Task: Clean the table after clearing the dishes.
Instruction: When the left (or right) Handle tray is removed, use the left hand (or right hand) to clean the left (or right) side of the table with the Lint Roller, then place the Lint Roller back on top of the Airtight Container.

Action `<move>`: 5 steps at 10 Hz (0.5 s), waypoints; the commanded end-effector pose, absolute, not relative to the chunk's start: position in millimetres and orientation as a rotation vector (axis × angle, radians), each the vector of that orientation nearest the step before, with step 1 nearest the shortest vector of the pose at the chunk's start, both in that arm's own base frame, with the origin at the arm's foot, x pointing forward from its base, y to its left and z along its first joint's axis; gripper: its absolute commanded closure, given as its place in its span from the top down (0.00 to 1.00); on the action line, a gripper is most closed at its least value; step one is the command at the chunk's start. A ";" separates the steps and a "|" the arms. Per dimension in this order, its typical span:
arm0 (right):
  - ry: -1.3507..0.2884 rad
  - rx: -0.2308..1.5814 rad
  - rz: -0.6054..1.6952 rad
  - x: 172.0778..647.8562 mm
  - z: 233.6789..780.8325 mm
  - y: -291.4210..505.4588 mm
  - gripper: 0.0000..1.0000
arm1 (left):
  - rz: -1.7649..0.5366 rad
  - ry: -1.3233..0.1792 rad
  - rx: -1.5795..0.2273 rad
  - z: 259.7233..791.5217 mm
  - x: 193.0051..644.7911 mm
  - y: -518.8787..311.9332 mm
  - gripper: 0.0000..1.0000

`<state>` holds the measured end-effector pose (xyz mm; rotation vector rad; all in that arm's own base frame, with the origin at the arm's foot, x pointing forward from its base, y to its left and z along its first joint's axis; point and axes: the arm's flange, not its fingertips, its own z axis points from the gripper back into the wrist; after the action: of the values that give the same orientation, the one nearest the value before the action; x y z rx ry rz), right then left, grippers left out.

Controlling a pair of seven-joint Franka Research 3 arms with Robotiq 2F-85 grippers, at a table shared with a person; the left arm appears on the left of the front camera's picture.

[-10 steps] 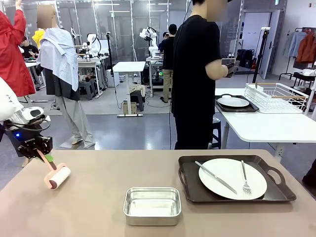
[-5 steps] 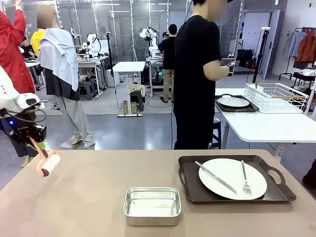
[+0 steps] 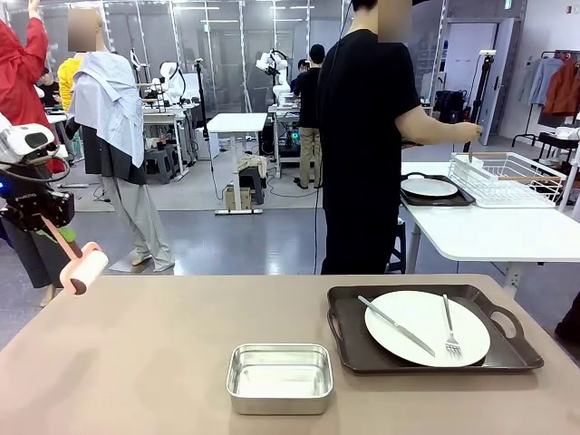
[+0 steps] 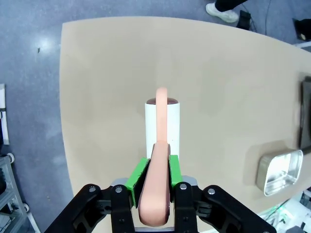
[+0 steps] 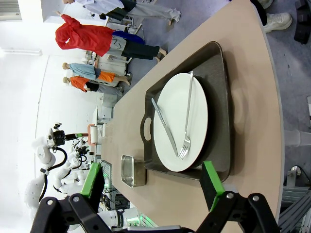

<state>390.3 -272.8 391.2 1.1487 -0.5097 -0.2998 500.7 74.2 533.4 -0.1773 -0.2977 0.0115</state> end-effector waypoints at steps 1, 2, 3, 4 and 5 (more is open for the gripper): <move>-0.514 1.156 -0.297 387.7 392.6 -271.3 1.00 | 0.003 -0.294 -0.166 516.5 511.4 76.8 0.23; -0.514 1.156 -0.297 387.7 392.6 -271.3 1.00 | 0.003 -0.294 -0.166 516.5 511.4 76.8 0.23; -0.514 1.156 -0.297 387.7 392.6 -271.3 1.00 | 0.003 -0.294 -0.166 516.5 511.4 76.8 0.23; -0.514 1.156 -0.297 387.7 392.6 -271.3 1.00 | 0.003 -0.294 -0.166 516.5 511.4 76.8 0.23; -0.514 1.156 -0.297 387.7 392.6 -271.3 1.00 | 0.003 -0.294 -0.166 516.5 511.4 76.8 0.23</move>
<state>390.4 -272.9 390.8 1.1489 -0.5089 -0.3004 512.4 75.2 511.5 -0.1736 -0.2725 0.0171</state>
